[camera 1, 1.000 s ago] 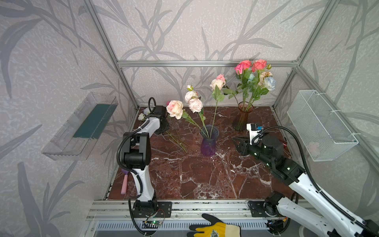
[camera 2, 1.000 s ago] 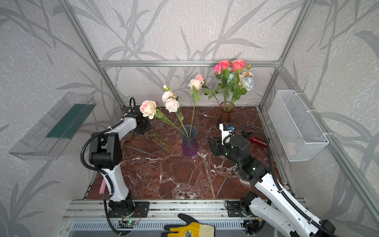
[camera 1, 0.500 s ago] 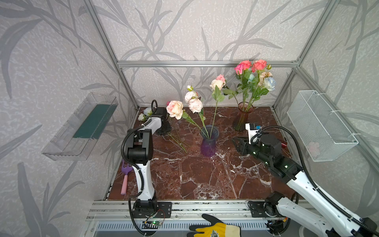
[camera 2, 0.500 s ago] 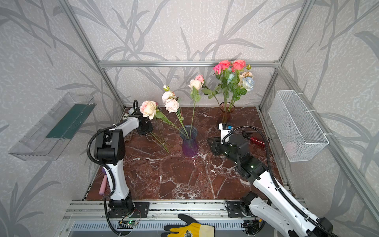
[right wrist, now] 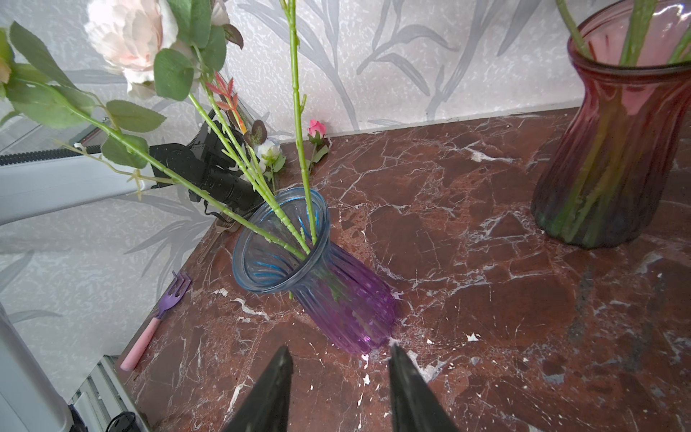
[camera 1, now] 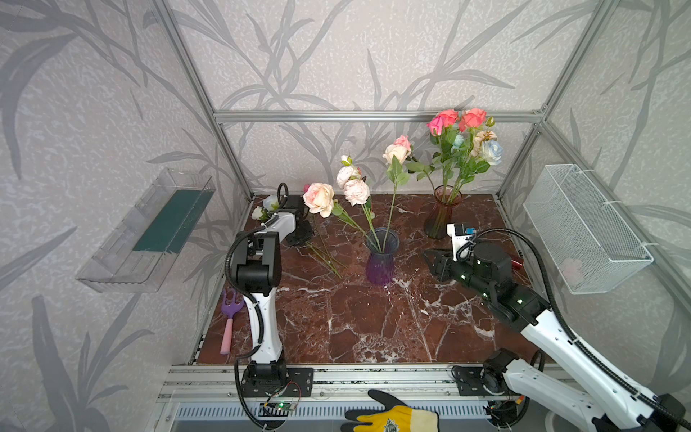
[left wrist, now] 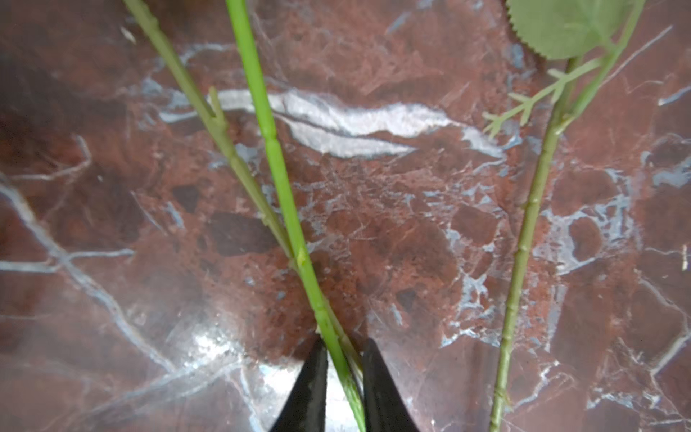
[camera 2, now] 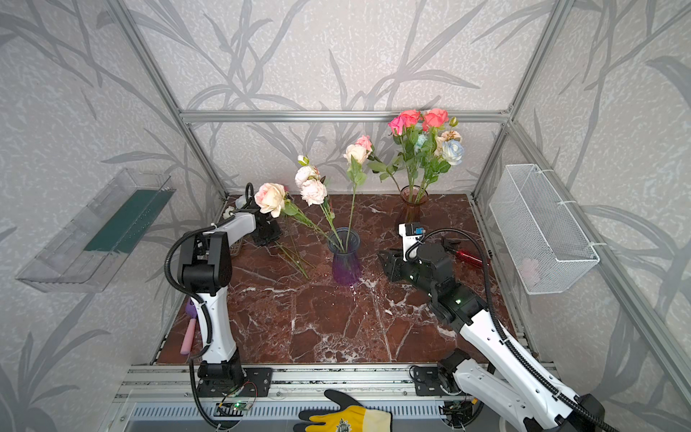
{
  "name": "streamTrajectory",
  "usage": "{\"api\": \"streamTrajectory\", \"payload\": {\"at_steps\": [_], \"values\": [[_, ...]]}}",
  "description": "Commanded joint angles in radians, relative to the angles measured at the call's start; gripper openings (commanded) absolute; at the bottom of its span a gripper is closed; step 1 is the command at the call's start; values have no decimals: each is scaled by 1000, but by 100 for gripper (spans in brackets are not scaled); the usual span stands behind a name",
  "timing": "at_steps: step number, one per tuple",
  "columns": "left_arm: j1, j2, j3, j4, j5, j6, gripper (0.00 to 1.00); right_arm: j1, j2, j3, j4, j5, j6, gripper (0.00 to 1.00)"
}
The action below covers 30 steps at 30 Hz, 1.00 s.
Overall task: Arrange the flowers into the vase
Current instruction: 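Grasp another rose stem in the pile with left gripper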
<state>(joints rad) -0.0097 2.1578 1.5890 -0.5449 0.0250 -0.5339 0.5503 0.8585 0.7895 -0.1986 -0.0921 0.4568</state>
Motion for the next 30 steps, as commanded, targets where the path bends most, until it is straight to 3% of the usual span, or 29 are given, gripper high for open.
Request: {"api": "streamTrajectory", "payload": {"at_steps": [1,20,25,30], "values": [[7,6,9,-21,-7,-6,17,-6,-12,-13,23,-15,5,43],[1,-154,-62,-19,33,41,7,-6,-34,-23,38,-32,26,43],[1,-288,-121,-1,45,48,0,-6,-47,-15,30,-37,32,43],[1,-468,-203,51,94,71,0,-6,-56,0,27,-47,42,43]]}}
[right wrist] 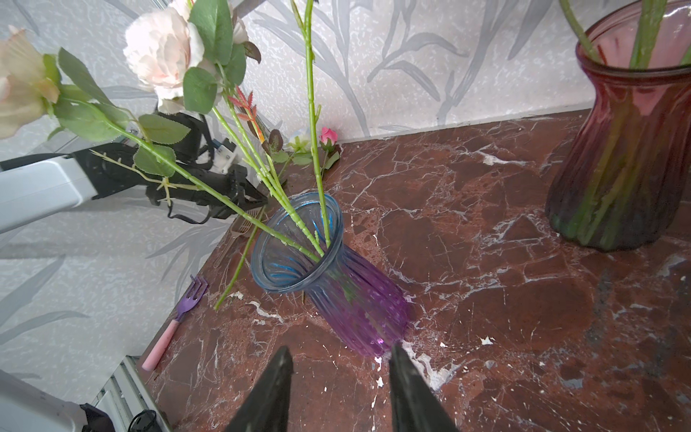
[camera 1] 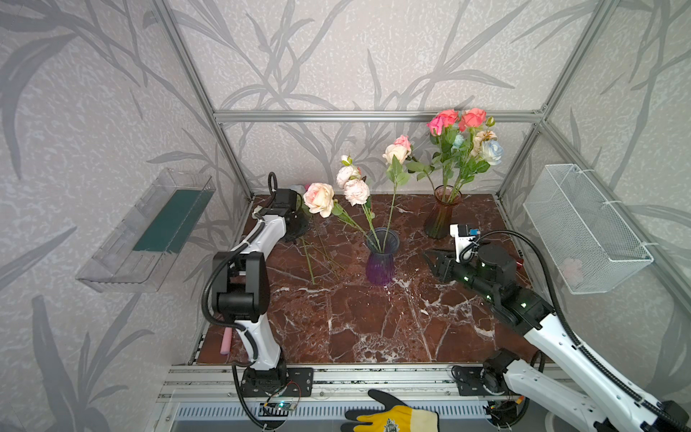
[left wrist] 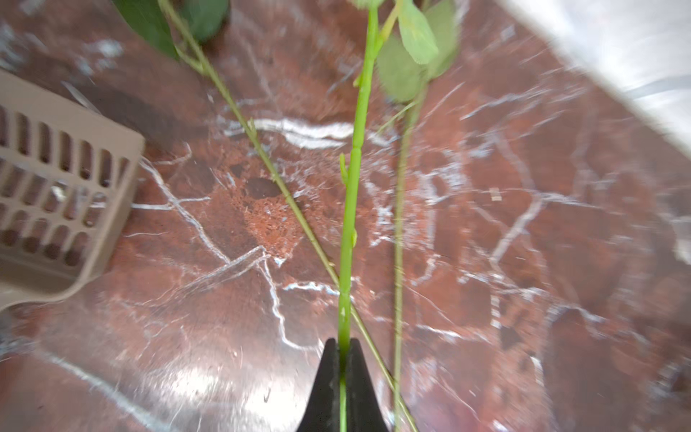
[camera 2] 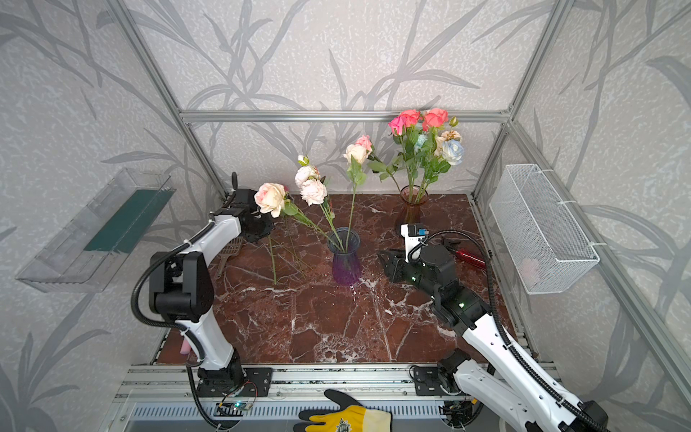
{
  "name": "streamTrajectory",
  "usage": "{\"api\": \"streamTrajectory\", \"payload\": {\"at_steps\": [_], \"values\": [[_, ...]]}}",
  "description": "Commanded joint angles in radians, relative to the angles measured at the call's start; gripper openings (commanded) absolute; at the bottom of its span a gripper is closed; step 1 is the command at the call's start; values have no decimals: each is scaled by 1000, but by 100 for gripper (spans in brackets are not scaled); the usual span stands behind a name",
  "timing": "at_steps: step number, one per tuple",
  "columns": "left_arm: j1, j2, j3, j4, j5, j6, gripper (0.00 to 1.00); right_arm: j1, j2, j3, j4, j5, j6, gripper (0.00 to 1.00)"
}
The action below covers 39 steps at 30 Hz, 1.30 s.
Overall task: Arrange the flowers into the vase
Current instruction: 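Grasp another rose stem in the pile with left gripper, then lift the pale blue rose upright with left gripper while right gripper approaches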
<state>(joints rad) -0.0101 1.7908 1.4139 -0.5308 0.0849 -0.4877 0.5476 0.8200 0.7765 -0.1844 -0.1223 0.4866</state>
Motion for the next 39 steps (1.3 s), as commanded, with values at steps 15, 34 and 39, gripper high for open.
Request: {"api": "streamTrajectory", "payload": {"at_steps": [15,34,39], "values": [[2,-693,-318,246,154,13,0,-2,3,81,2,-63,44,43],[1,-1047,-299,410,375,57,0,2,71,211,-9,-90,2,42],[1,-1086,-246,389,490,47,0,3,105,275,3,-114,-18,42]]}}
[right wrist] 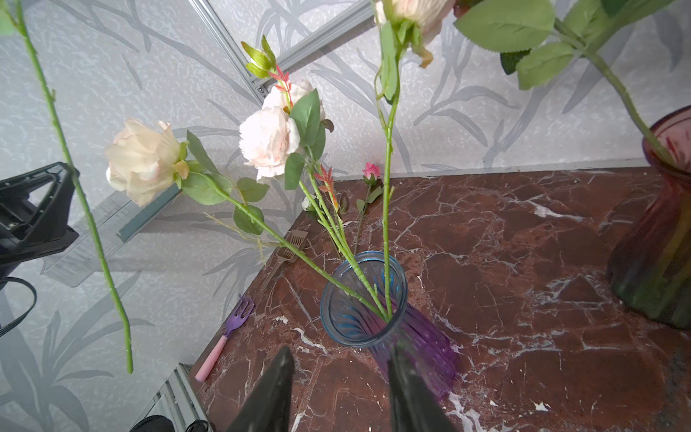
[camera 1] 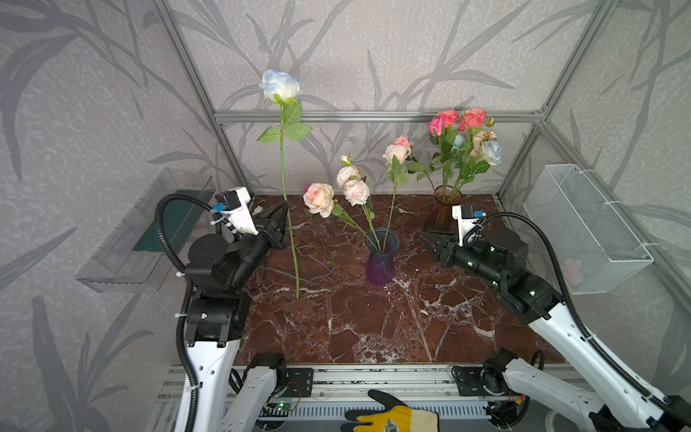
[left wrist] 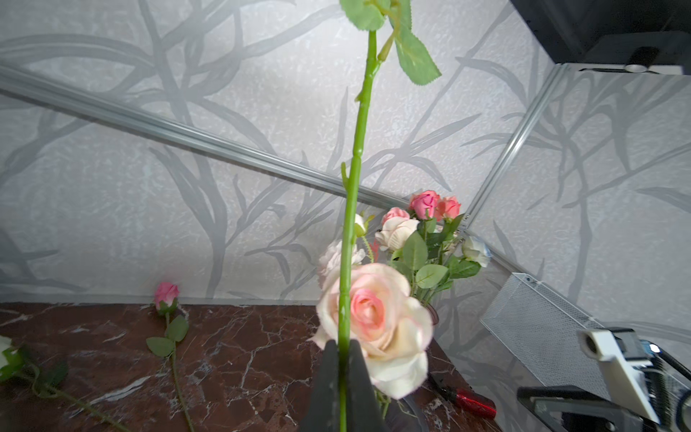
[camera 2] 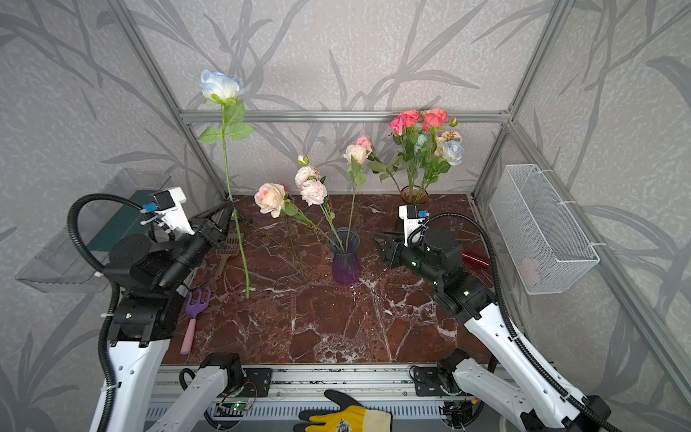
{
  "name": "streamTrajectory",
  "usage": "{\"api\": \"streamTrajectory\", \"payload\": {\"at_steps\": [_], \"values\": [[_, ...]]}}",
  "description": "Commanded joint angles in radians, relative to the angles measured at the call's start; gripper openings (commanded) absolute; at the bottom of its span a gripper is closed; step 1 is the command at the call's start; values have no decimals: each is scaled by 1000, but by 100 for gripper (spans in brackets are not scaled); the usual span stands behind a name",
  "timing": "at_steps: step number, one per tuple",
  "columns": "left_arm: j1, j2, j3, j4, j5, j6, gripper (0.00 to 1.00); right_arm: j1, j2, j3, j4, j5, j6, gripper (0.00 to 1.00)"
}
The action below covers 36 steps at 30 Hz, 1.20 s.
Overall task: Arrange the flowers into the vase
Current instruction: 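Lift the pale blue rose upright with left gripper while right gripper approaches, then grasp the pale blue rose stem with right gripper beside the left gripper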
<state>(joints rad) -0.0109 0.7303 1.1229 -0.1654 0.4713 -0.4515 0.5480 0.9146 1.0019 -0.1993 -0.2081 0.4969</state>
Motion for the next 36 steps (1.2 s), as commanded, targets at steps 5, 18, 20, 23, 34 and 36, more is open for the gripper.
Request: {"api": "streamTrajectory", "payload": {"at_steps": [5,18,20,23,34,36], "values": [[-12,-40,67,23,190,-30,0,5,58,114,47,-62,-25,42],[-378,105,108,52,56,26,0,154,233,378,185,-152,-11,47],[-450,128,101,74,10,48,0,175,250,405,205,-166,-9,49],[-524,165,98,110,-33,57,0,185,265,423,229,-172,8,51],[-648,285,92,208,-85,63,0,187,313,420,269,-194,39,52],[-656,297,94,213,-88,65,0,187,320,417,280,-192,38,51]]}}
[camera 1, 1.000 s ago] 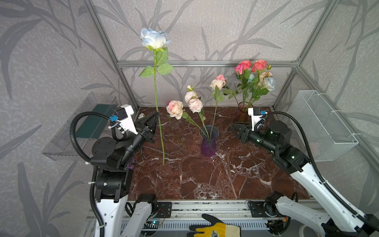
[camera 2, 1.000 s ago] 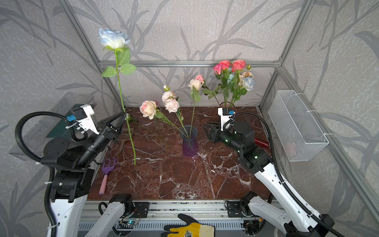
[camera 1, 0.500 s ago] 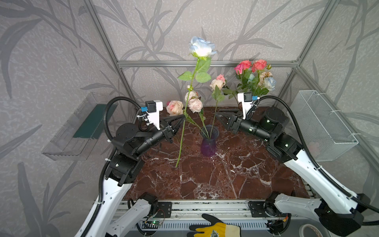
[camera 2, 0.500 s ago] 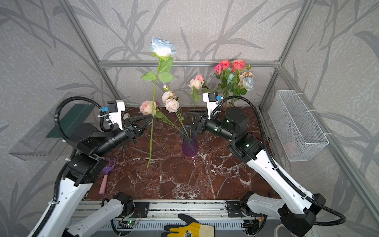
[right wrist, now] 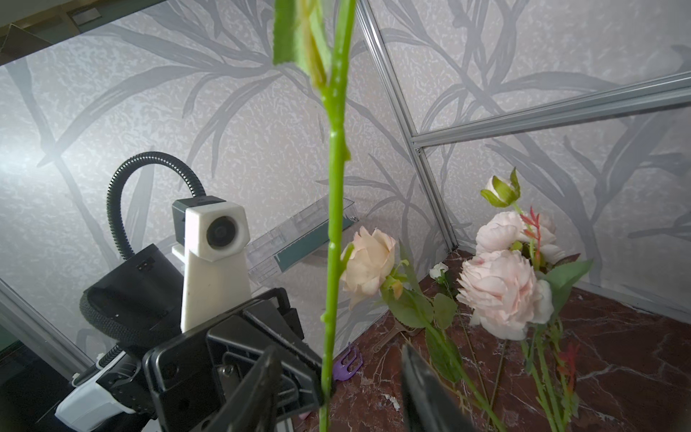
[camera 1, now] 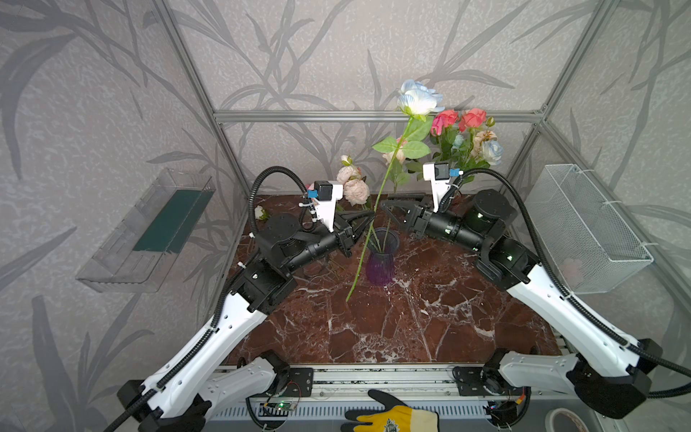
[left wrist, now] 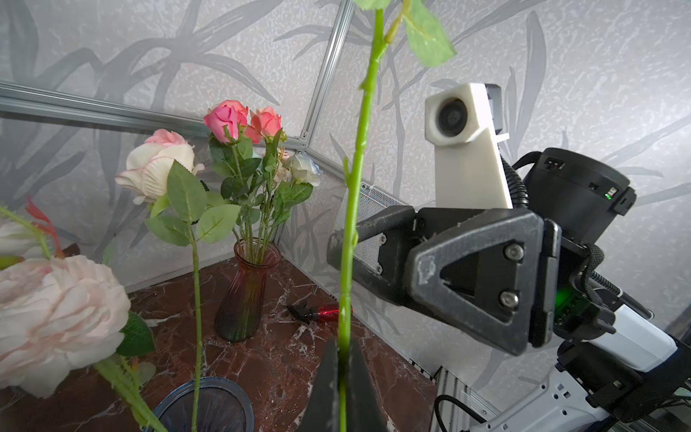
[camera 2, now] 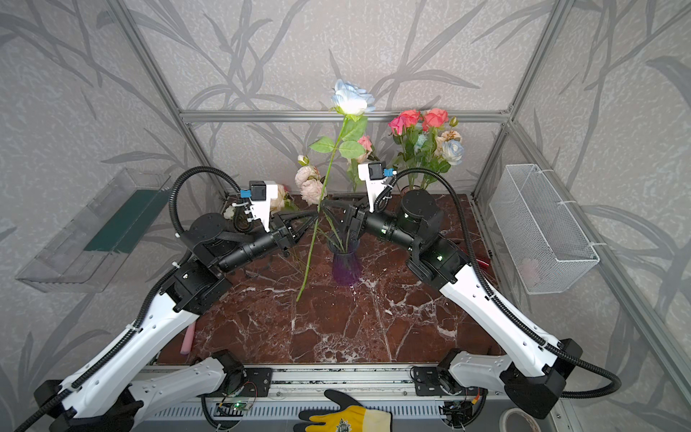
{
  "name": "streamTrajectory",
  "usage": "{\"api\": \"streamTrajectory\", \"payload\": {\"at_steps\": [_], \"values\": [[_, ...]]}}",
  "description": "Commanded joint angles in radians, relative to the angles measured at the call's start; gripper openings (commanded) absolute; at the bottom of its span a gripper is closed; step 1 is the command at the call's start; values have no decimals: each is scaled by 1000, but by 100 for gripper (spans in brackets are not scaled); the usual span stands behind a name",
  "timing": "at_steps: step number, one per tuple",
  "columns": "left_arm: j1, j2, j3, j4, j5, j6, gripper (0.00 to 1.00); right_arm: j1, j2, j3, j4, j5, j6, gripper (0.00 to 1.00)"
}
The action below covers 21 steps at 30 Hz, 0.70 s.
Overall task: Arrange the flowers into the vase
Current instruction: 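Grasp the pale blue rose stem with right gripper beside the left gripper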
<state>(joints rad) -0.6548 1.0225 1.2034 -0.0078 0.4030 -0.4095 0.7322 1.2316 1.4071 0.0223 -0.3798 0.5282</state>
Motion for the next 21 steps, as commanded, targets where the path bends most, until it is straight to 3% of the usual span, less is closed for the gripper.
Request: {"api": "streamTrajectory", "payload": {"at_steps": [1,5,11,21], "values": [[-16,9,13,57,-19,25,0,3,7,11,63,-21,6,51],[-24,15,7,61,-23,28,0,3,21,19,52,21,-5,45],[-31,14,1,57,-33,36,0,3,42,30,51,30,-8,16],[-30,24,2,51,-35,52,0,3,41,27,66,34,-19,5]]}}
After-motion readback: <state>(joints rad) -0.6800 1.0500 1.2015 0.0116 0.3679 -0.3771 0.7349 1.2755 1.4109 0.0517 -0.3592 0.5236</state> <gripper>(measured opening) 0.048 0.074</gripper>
